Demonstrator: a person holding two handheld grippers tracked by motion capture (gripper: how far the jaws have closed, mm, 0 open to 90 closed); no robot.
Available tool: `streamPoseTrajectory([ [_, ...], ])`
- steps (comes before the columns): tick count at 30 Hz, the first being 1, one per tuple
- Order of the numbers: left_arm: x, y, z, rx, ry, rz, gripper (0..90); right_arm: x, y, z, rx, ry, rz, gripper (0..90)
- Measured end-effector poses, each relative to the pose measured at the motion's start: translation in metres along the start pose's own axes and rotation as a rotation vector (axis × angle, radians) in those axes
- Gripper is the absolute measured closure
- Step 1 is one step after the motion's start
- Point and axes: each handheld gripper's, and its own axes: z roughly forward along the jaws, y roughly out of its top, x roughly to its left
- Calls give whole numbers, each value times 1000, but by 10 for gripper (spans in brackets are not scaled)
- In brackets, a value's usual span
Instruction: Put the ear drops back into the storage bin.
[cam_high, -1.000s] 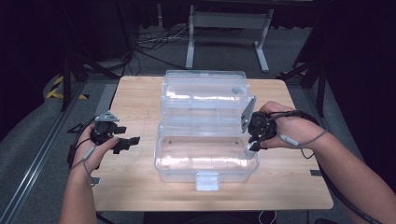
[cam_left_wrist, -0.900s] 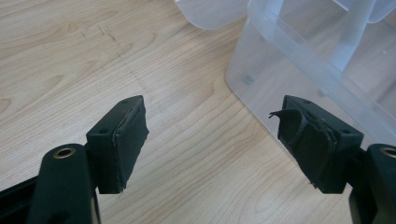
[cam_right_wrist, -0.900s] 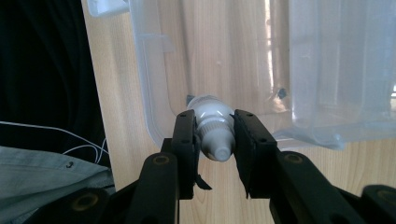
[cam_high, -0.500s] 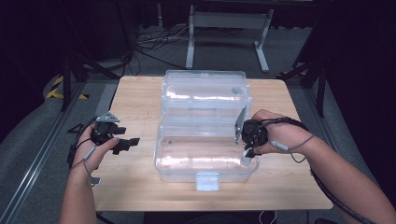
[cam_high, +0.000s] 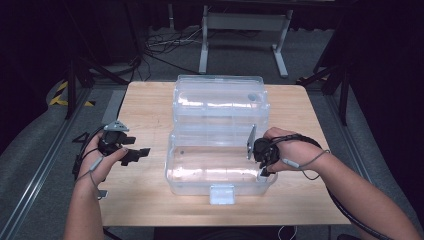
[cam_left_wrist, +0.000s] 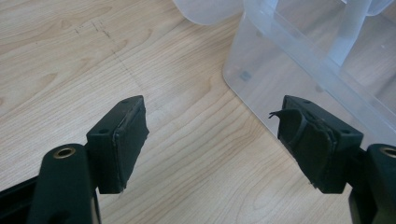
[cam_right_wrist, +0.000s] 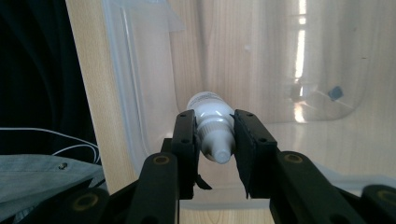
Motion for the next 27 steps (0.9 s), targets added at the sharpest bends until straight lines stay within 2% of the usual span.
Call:
streamPoseTrajectory([
  [6, 1, -1, 0, 3, 0, -4, 244, -1, 1, 9, 12, 13, -13, 712],
  [13, 1, -1, 1, 6, 0, -2, 244, 0, 0, 17, 17, 22, 0, 712],
  [27, 0, -1, 1, 11, -3, -4, 244, 1, 4, 26, 40, 15, -3, 711],
])
